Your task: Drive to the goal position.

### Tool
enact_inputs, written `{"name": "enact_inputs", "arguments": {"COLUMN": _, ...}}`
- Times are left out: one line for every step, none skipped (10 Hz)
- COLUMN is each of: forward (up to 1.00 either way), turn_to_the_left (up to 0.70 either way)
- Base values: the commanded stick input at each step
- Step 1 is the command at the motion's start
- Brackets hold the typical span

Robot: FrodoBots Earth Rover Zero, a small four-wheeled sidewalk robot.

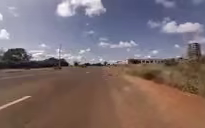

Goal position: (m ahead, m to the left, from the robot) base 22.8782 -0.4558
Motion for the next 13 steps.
{"name": "enact_inputs", "arguments": {"forward": 1.00, "turn_to_the_left": 0.02}}
{"name": "enact_inputs", "arguments": {"forward": 1.00, "turn_to_the_left": 0.02}}
{"name": "enact_inputs", "arguments": {"forward": 1.00, "turn_to_the_left": 0.02}}
{"name": "enact_inputs", "arguments": {"forward": 1.00, "turn_to_the_left": -0.07}}
{"name": "enact_inputs", "arguments": {"forward": 1.00, "turn_to_the_left": -0.38}}
{"name": "enact_inputs", "arguments": {"forward": 1.00, "turn_to_the_left": -0.38}}
{"name": "enact_inputs", "arguments": {"forward": 1.00, "turn_to_the_left": -0.38}}
{"name": "enact_inputs", "arguments": {"forward": 1.00, "turn_to_the_left": -0.38}}
{"name": "enact_inputs", "arguments": {"forward": 1.00, "turn_to_the_left": -0.38}}
{"name": "enact_inputs", "arguments": {"forward": 1.00, "turn_to_the_left": -0.15}}
{"name": "enact_inputs", "arguments": {"forward": 1.00, "turn_to_the_left": 0.02}}
{"name": "enact_inputs", "arguments": {"forward": 1.00, "turn_to_the_left": 0.02}}
{"name": "enact_inputs", "arguments": {"forward": 1.00, "turn_to_the_left": 0.02}}
